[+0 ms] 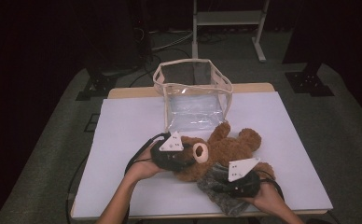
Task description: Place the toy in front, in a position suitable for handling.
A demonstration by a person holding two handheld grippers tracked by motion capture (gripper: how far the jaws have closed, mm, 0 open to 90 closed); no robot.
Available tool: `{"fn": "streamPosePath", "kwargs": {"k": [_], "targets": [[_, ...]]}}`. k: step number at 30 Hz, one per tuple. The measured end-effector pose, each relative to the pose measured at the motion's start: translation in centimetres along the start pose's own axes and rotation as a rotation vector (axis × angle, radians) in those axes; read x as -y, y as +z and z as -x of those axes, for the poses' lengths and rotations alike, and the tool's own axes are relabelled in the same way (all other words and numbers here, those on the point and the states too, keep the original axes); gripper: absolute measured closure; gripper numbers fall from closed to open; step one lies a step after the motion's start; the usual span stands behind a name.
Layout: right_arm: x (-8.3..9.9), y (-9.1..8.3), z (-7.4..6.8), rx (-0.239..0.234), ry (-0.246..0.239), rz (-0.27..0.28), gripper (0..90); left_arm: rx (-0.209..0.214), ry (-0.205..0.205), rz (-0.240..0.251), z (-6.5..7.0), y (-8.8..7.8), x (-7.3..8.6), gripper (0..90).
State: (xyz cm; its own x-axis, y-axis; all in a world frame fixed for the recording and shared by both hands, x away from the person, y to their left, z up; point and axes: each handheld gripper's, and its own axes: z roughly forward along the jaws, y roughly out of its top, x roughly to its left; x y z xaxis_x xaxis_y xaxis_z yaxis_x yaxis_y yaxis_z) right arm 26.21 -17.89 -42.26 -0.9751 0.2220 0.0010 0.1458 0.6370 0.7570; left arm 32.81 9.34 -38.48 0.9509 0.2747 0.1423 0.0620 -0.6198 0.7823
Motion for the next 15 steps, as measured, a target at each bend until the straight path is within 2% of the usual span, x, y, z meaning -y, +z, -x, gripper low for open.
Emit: {"fn": "streamPosePath", "kwargs": {"k": [3,6,9,15], "targets": [[0.6,-1.3,-0.2,0.017,0.01,0.002,79.1,0.01,-0.007,0.012,0.2,0.0,0.2,42.1],[0.0,-3.0,-0.2,0.034,0.011,0.084,79.1,0.03,-0.007,0.02,0.5,0.0,0.6,41.9],[-1.2,-3.6,0.2,0.057,-0.007,0.133,79.1,0.04,0.004,0.017,0.7,-0.1,0.9,41.9],[-3.0,-2.9,1.3,0.11,-0.065,0.116,79.2,0.049,0.032,0.014,1.2,-0.3,1.1,41.7]]}}
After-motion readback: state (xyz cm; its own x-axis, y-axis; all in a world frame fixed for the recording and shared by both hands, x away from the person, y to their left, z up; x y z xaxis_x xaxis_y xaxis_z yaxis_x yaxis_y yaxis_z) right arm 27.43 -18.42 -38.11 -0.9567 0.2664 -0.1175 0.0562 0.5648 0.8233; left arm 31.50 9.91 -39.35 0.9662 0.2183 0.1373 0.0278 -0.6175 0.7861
